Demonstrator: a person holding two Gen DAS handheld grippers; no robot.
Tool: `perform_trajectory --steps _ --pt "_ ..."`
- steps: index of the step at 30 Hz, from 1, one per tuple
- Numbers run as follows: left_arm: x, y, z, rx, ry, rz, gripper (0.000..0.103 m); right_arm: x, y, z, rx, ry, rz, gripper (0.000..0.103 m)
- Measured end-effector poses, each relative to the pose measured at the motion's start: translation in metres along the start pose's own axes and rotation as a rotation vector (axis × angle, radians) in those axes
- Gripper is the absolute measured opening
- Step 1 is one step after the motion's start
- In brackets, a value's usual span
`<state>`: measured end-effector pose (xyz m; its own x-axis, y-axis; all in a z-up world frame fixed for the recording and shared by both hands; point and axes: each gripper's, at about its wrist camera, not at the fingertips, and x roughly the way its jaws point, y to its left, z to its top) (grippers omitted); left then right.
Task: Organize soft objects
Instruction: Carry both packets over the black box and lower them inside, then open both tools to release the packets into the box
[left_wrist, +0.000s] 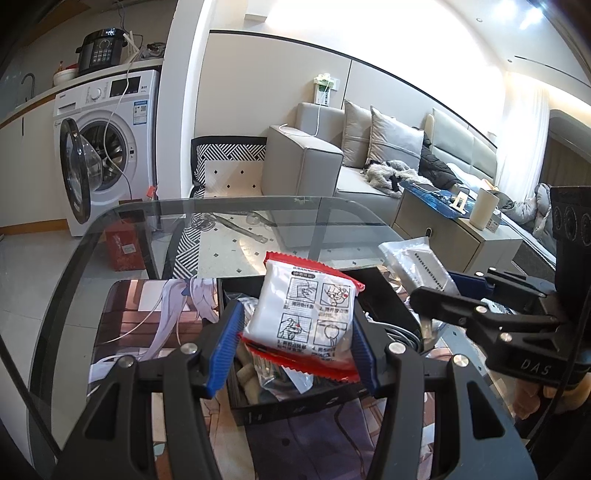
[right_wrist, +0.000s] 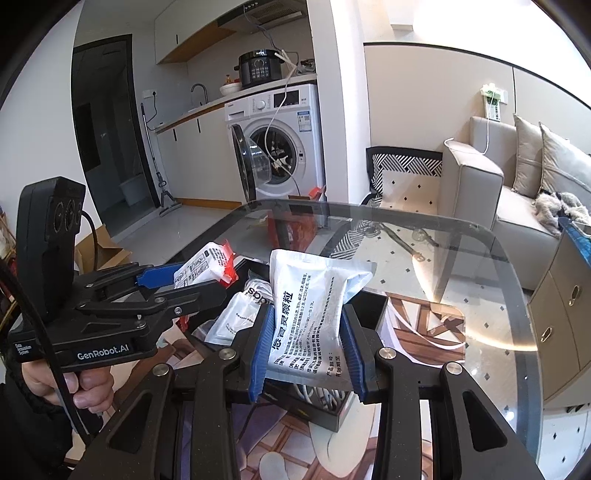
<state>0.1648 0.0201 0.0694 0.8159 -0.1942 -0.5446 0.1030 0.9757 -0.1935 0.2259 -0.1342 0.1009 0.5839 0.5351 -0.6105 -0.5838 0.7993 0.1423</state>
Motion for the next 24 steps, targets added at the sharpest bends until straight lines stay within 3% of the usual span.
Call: perform_trajectory --steps 12,24 --pt "0.022 0.006 -0.002 -0.011 0.029 0.022 0.055 0.05 -0.012 0.006 0.001 0.065 -0.016 0.036" --pt "0.037 0.006 -0.004 0.005 0.054 0.029 0.055 0.074 -0.021 0.003 0.024 0.12 -0.021 0.036"
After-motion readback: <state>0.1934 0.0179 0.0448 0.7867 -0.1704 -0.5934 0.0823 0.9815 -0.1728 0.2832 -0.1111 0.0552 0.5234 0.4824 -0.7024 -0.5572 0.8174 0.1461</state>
